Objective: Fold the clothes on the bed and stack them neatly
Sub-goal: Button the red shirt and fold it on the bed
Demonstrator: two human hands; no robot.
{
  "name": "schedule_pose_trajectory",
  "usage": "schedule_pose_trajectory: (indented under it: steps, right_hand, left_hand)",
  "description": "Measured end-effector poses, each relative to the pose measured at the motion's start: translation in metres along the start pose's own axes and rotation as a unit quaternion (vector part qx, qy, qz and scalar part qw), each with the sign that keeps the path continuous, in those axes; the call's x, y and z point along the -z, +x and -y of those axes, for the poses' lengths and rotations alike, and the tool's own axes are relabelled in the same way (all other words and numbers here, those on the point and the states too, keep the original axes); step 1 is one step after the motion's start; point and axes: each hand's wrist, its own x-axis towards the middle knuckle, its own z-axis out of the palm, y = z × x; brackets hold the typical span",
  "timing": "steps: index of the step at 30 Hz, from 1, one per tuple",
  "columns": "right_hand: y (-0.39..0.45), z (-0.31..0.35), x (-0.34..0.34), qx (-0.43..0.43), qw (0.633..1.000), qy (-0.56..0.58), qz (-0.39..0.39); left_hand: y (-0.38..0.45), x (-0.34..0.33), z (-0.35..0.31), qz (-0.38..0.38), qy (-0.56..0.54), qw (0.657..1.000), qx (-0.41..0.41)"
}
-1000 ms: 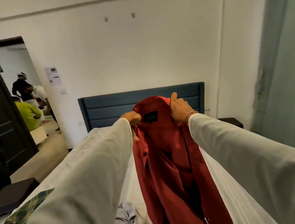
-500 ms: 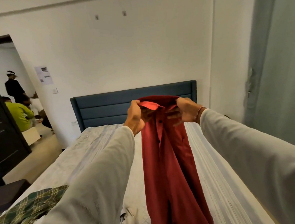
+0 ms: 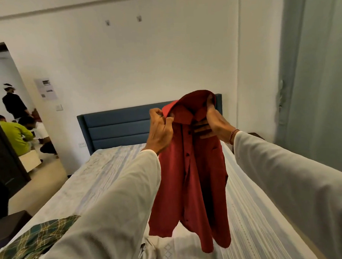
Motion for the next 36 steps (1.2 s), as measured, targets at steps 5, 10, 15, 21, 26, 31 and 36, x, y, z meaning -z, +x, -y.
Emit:
schedule_pose_trajectory:
  steps: [5,10,15,21,26,31,36]
  right_hand:
    - [-0.031,0.008,-0.004,0.034,0.998,-0.042,0.021]
    - [-0.06,0.007,-0.009,0.107,0.983,-0.15,-0.018]
    - [-0.103,0.002,-0.017,0.211,0.95,-0.208,-0.1]
    - [-0.147,0.013,-0.022,0.268,0.924,-0.231,-0.145]
    - [-0.168,0.011,-0.002,0.238,0.903,-0.268,-0.238]
    - [-0.184,-0.002,0.023,0.191,0.882,-0.313,-0.296]
    - [-0.174,-0.015,0.027,0.153,0.903,-0.3,-0.268]
  left_hand:
    - [-0.025,0.016,-0.004,0.06,0.089,0.994,0.002]
    - [-0.045,0.035,-0.008,0.007,0.166,0.986,-0.031]
    - [-0.072,0.048,-0.033,-0.08,0.14,0.983,-0.084]
    - [-0.101,0.047,-0.066,-0.084,0.017,0.996,-0.04]
    - [-0.113,0.071,-0.073,-0.029,0.196,0.971,-0.135]
    - [-0.122,0.094,-0.068,0.069,0.375,0.87,-0.312]
    - [-0.105,0.096,-0.06,0.162,0.423,0.838,-0.303]
